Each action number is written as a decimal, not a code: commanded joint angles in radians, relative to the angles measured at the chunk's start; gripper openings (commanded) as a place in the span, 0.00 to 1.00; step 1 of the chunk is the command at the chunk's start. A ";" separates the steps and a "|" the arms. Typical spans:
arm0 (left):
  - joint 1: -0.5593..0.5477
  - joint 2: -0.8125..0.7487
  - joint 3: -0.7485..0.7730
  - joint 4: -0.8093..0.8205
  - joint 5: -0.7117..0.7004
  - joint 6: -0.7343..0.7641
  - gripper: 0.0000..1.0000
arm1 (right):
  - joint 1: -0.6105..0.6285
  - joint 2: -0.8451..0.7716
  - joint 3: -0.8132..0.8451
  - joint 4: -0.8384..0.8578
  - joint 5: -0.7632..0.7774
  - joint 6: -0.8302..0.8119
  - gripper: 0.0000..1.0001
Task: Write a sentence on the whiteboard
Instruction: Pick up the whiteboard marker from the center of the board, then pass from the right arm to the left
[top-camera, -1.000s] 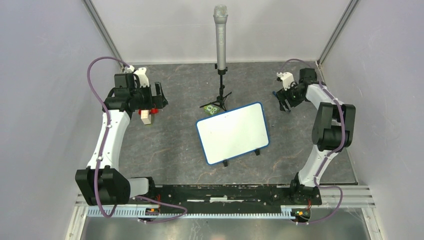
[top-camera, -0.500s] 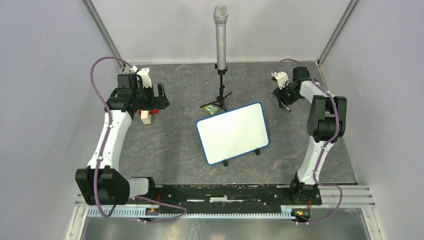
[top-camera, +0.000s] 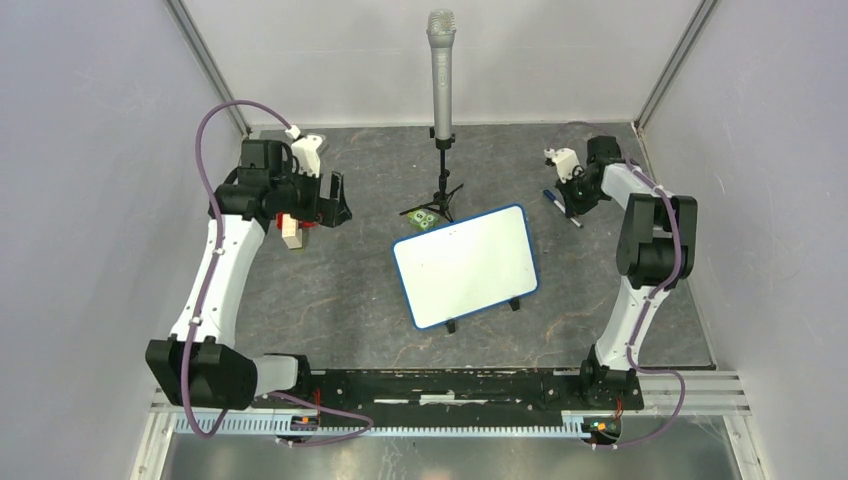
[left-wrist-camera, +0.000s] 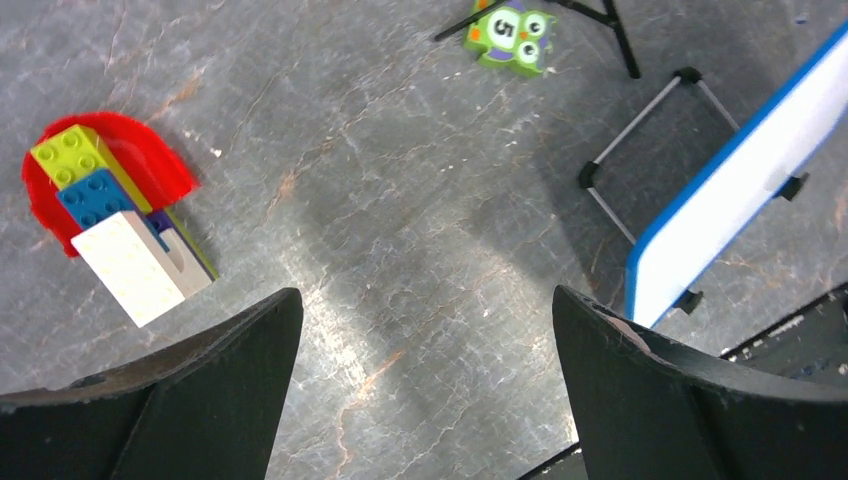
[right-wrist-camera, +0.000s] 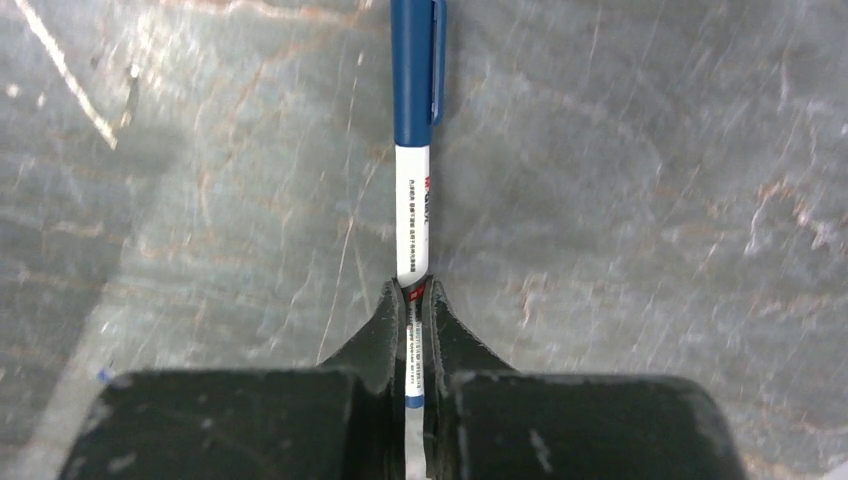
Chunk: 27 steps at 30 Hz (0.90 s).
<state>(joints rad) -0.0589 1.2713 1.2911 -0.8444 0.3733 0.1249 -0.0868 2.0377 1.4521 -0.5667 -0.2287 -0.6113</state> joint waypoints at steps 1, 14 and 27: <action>-0.005 -0.007 0.110 -0.078 0.117 0.118 1.00 | -0.022 -0.173 -0.029 -0.053 -0.008 -0.017 0.00; -0.152 -0.072 0.320 -0.229 0.222 0.307 1.00 | 0.095 -0.599 0.042 -0.384 -0.357 -0.062 0.00; -0.607 -0.099 0.363 -0.224 -0.059 0.652 0.95 | 0.447 -0.820 -0.215 -0.307 -0.662 0.180 0.00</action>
<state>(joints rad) -0.5140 1.1751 1.6470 -1.0714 0.4961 0.5747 0.3016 1.2316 1.3033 -0.9188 -0.7624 -0.5426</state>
